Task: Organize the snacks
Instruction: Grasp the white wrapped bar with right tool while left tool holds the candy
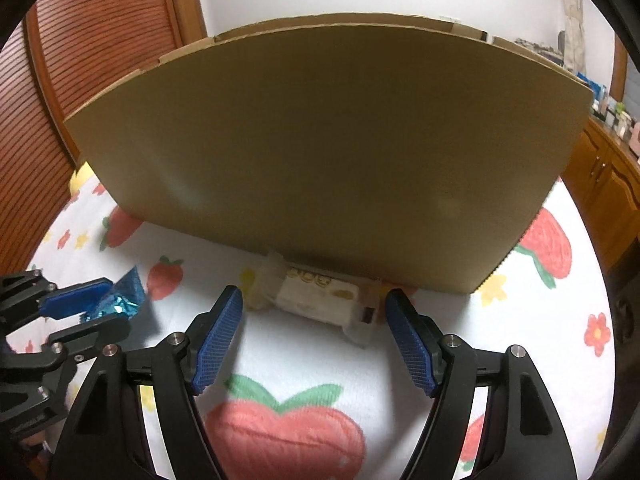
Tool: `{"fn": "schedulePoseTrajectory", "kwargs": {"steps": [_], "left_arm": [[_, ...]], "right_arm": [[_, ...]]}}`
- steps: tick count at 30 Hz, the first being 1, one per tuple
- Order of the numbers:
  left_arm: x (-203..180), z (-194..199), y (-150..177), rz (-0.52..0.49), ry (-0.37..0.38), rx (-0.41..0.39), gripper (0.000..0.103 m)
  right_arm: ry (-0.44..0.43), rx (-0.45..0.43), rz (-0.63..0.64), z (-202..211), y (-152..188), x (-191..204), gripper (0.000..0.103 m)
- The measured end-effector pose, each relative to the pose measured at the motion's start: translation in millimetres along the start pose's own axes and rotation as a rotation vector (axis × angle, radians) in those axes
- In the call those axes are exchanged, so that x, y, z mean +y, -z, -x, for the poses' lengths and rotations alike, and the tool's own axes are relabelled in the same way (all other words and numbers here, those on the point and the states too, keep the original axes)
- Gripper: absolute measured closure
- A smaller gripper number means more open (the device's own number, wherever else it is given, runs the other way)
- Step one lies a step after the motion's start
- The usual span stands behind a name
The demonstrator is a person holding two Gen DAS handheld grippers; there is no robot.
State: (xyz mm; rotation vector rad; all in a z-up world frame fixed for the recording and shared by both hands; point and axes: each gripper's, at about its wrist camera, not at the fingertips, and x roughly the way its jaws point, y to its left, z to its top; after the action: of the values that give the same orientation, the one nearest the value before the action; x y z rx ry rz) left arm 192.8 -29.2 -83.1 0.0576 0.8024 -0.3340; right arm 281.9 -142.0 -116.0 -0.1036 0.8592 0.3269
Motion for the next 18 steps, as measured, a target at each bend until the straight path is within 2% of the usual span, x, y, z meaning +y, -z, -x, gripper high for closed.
{"fn": "schedulePoseTrajectory", "kwargs": {"steps": [9,12,18], "left_arm": [[10,10,7,0.031,0.004,-0.017,0.078],[11,11,6,0.035,0.001,-0.022,0.078],[7,15,7,0.036,0.003,-0.029,0.078]], "right_arm": [[0.088,0.029,0.037,-9,-2,9,0.028],[0.098,0.029,0.040,-10,-2,10,0.033],[0.100,0.012,0.048,-5,1,14,0.051]]}}
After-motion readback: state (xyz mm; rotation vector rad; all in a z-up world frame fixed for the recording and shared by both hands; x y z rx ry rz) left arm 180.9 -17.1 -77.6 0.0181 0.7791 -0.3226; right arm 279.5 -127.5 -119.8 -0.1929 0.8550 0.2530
